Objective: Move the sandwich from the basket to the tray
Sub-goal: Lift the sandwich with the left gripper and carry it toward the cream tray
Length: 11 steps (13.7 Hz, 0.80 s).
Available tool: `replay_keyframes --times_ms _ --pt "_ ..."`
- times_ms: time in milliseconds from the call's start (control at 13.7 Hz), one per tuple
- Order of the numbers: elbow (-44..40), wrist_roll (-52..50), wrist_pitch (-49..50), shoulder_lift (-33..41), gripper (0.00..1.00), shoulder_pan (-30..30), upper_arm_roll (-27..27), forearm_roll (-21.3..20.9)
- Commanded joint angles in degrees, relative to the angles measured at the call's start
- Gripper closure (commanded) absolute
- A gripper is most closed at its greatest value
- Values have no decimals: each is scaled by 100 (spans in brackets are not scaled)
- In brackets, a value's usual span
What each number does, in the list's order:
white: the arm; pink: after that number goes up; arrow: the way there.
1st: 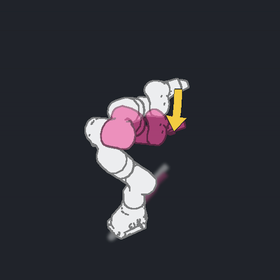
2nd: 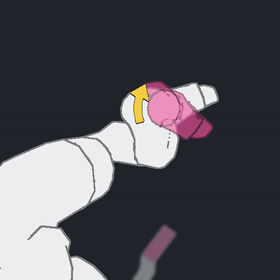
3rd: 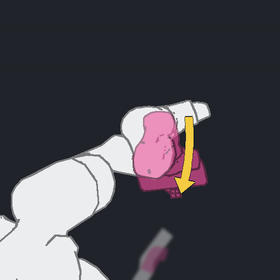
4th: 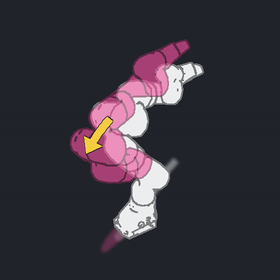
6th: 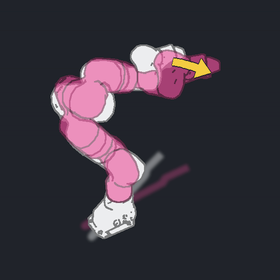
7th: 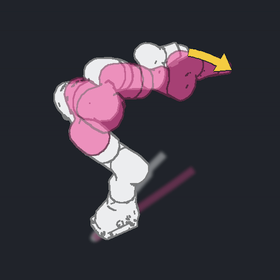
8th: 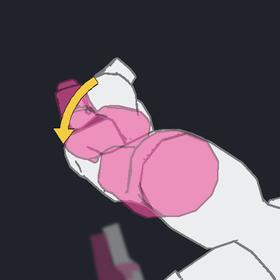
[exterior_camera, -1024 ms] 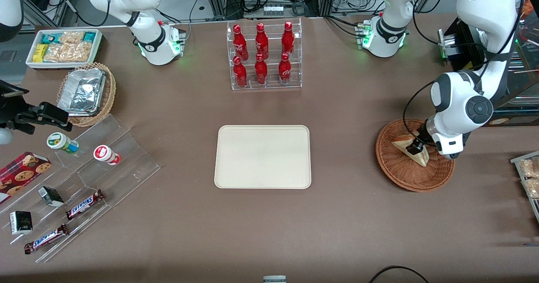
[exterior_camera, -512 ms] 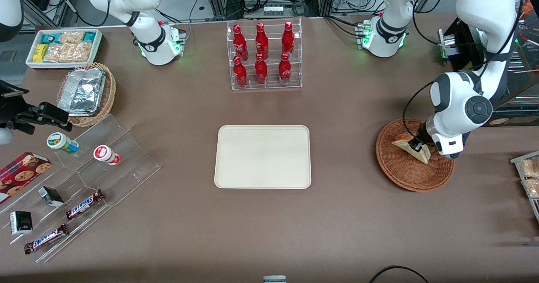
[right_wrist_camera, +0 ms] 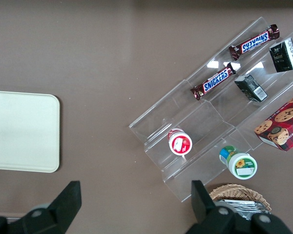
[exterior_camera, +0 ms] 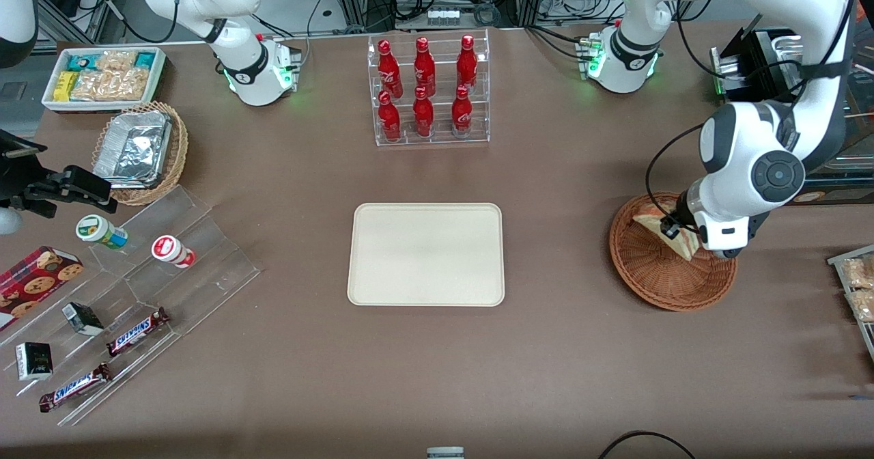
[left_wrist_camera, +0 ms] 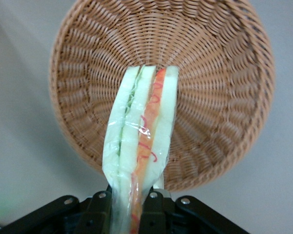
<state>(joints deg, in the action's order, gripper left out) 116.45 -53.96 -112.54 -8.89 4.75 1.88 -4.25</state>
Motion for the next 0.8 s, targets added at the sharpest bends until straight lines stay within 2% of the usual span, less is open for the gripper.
replay_keyframes --times_ms 0,220,439,585,732 --pt "-789 -79 863 -7 88 464 -4 -155" --pt "-1361 -35 1322 -60 88 1026 -4 -76" --pt "-1502 -79 1297 -86 87 1641 -4 -58" --pt "-1748 -88 1270 -296 87 2063 -4 -50" --pt "-2037 -88 1069 -656 87 2406 -4 160"
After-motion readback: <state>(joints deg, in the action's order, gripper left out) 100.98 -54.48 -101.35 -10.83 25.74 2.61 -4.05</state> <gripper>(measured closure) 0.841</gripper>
